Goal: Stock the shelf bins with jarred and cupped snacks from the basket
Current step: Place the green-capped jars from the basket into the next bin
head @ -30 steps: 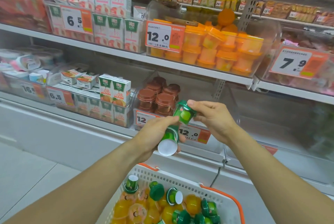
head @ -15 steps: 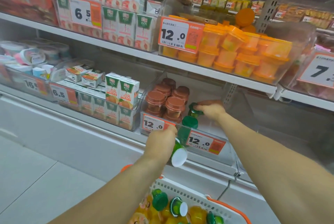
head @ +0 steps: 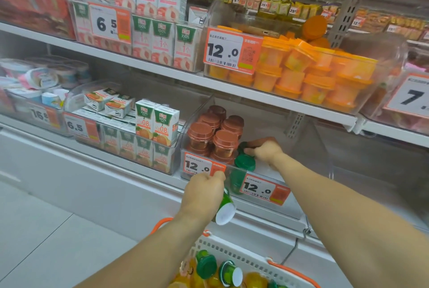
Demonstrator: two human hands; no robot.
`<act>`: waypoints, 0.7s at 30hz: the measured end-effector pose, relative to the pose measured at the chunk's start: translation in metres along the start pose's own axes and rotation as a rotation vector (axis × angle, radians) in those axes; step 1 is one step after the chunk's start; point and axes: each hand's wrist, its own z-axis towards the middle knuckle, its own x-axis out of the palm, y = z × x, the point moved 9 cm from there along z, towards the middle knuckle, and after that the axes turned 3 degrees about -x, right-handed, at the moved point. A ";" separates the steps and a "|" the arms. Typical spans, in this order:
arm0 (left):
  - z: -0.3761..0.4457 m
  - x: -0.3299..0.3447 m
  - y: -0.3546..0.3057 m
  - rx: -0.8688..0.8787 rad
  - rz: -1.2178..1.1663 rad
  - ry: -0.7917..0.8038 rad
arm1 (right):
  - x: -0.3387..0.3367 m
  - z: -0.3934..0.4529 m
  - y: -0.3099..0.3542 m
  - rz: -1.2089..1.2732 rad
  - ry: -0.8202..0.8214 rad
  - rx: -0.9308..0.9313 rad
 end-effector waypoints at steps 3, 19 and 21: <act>0.000 -0.004 0.003 -0.013 -0.009 -0.013 | 0.000 0.004 -0.002 0.012 -0.014 0.011; -0.009 0.002 0.013 -0.190 -0.293 0.082 | -0.038 -0.112 0.066 0.256 0.060 -0.398; -0.015 0.012 0.008 -0.159 -0.303 0.142 | -0.015 -0.156 0.075 0.262 0.379 -0.424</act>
